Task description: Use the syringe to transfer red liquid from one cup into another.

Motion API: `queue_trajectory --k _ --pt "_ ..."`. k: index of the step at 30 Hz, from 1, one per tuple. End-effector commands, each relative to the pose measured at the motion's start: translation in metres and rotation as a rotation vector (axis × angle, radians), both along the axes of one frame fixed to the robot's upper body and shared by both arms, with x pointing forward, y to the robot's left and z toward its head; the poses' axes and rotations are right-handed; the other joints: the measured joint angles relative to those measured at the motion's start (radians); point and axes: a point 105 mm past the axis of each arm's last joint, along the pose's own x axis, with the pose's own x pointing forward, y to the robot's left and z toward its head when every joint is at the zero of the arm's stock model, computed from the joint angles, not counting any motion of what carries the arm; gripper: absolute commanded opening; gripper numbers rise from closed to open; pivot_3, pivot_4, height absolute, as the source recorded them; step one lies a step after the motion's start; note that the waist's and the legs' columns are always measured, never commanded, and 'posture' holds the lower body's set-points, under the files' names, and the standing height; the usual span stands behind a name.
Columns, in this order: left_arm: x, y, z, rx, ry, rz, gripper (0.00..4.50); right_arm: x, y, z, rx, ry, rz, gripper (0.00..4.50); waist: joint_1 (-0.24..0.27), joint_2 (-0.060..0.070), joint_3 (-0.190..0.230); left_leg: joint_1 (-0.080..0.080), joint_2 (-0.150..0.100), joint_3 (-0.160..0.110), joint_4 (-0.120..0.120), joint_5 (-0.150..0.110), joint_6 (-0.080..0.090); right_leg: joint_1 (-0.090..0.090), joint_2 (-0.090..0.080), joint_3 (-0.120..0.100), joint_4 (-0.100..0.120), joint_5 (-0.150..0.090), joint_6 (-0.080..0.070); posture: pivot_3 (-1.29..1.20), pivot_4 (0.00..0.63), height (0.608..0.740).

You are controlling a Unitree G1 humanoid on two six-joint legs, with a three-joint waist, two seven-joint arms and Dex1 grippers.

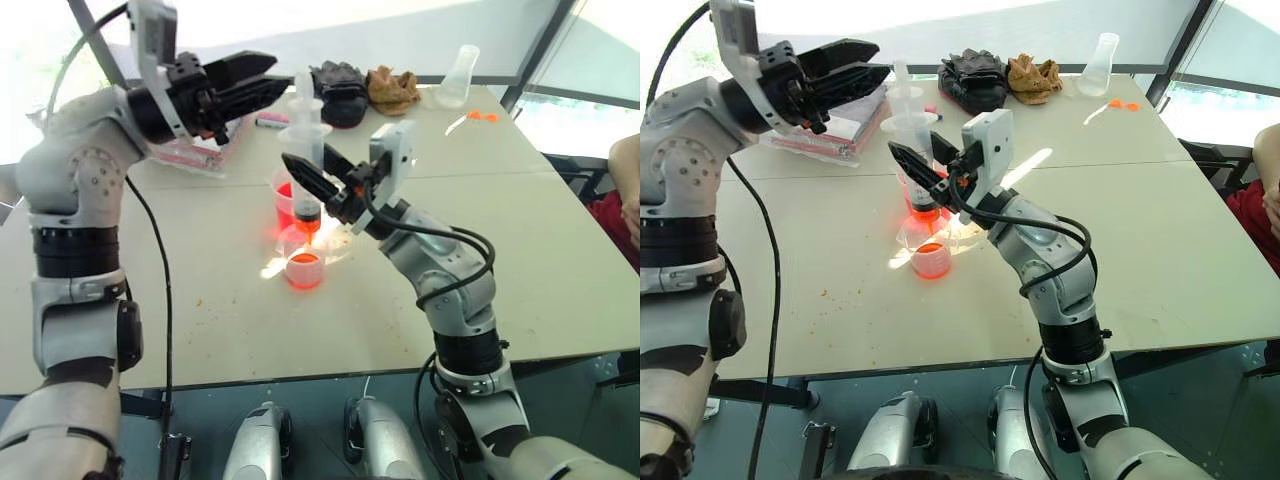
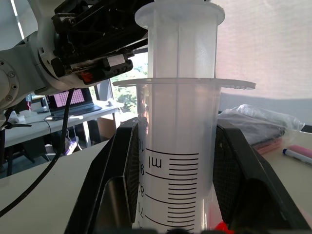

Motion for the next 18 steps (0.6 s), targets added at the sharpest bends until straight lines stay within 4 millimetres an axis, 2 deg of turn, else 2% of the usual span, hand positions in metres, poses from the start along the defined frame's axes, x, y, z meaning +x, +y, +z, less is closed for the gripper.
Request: queue_trajectory --k 1,5,12,18 --pt "-0.006 -0.003 0.01 0.021 -0.053 -0.03 2.13 -0.007 0.001 0.011 0.022 -0.056 0.01 1.46 0.001 0.0 0.0 0.0 0.0 0.0 0.0 0.0 0.0 0.0 0.0 0.0 0.0 0.0 0.0 0.0 0.15 0.74" --pt "-0.007 -0.006 0.006 0.033 -0.047 -0.045 2.13 -0.006 0.001 0.009 0.013 -0.057 0.006 1.46 0.002 0.0 0.0 0.0 0.001 0.0 0.0 0.0 0.0 0.0 0.0 0.0 0.0 0.0 0.0 0.0 0.15 0.74" --pt "-0.006 -0.02 -0.011 0.103 -0.052 -0.082 2.13 -0.006 0.006 0.0 -0.046 -0.071 0.021 1.46 0.003 0.0 0.0 0.0 0.0 0.0 0.0 0.0 0.0 0.0 -0.001 0.0 0.0 0.0 0.0 0.0 0.15 0.74" --pt "-0.011 -0.028 -0.014 0.117 -0.06 -0.119 0.58 -0.006 0.006 -0.005 -0.069 -0.079 0.017 1.46 0.003 0.0 0.0 0.0 0.0 0.0 0.0 0.0 0.0 0.0 0.0 0.0 0.0 0.0 0.0 0.0 0.15 0.74"
